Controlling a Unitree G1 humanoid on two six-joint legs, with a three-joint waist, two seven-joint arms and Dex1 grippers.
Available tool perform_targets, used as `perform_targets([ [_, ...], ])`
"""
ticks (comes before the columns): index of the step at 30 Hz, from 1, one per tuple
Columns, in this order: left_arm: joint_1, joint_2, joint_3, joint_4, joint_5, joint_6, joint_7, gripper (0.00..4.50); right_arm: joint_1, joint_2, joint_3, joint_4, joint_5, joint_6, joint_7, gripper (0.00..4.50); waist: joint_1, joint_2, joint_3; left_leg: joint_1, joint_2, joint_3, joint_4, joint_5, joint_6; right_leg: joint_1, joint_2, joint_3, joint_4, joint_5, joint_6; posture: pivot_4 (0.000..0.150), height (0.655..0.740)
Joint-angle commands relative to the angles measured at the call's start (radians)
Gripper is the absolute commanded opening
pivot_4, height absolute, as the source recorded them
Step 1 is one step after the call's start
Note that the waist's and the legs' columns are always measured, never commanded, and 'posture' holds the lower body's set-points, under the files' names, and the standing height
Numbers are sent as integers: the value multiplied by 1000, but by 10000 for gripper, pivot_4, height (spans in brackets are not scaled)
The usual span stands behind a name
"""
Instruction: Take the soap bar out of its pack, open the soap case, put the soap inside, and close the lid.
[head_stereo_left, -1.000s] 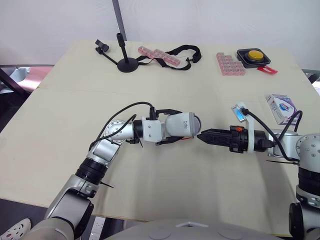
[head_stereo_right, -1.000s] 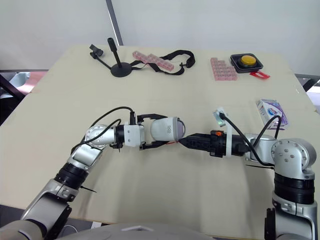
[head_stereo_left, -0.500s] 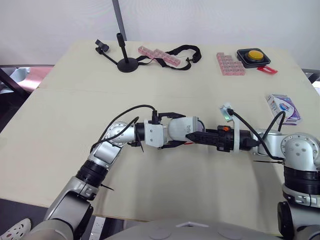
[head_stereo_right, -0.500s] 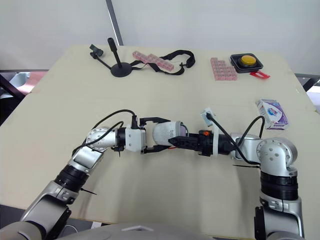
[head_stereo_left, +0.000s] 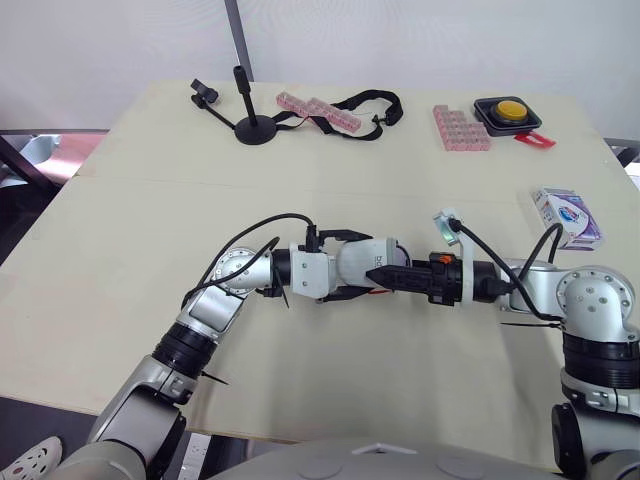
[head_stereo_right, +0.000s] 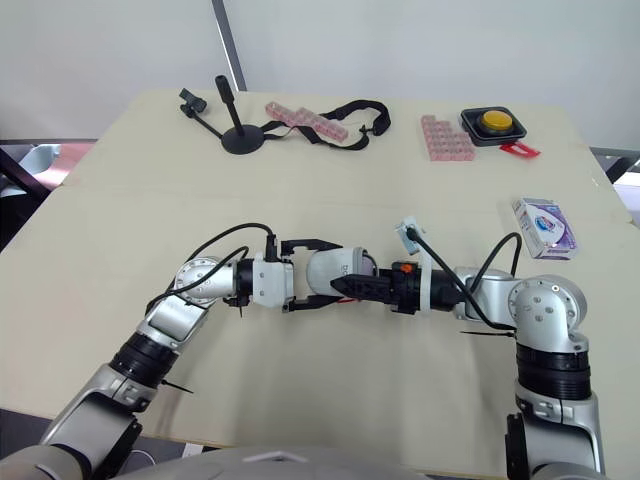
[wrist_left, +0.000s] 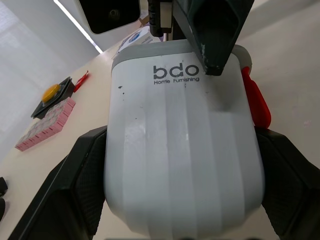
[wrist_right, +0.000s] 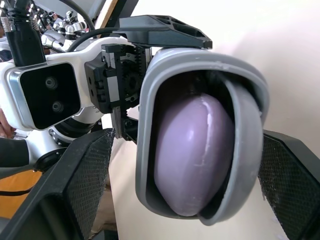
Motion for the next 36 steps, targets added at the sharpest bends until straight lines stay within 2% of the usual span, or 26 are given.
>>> perform_targets([
  [1,-8,1,13,-40,-20,-8,14,34765,-7,-6,-8,-15,48,-6,-2,44562,0,0,0,0,0,0,0,0,0,0,0,0,0,0,0,1500,7096],
  [15,-18,-3,16,-34,-10,-3,28,34765,7,-20,6,-15,58,-25,-4,44562,0,0,0,0,0,0,0,0,0,0,0,0,0,0,0,1500,7096],
  [22,-26,-2,16,-29,-12,-3,31,34765,10,-21,11,-7,52,-46,-1,22418,0,0,0,0,0,0,0,0,0,0,0,0,0,0,0,1500,7096],
  [23,-27,-1,16,-28,-14,-4,29,34765,10,-24,12,-5,51,-50,2,20664,0,0,0,0,0,0,0,0,0,0,0,0,0,0,0,1500,7096],
  [32,-29,1,10,-24,-10,-2,26,34765,14,-26,14,-2,57,-61,13,20666,0,0,0,0,0,0,0,0,0,0,0,0,0,0,0,1500,7096],
  [36,-17,12,2,-39,-34,59,-4,34765,14,-28,21,-10,55,-59,12,20666,0,0,0,0,0,0,0,0,0,0,0,0,0,0,0,1500,7096],
])
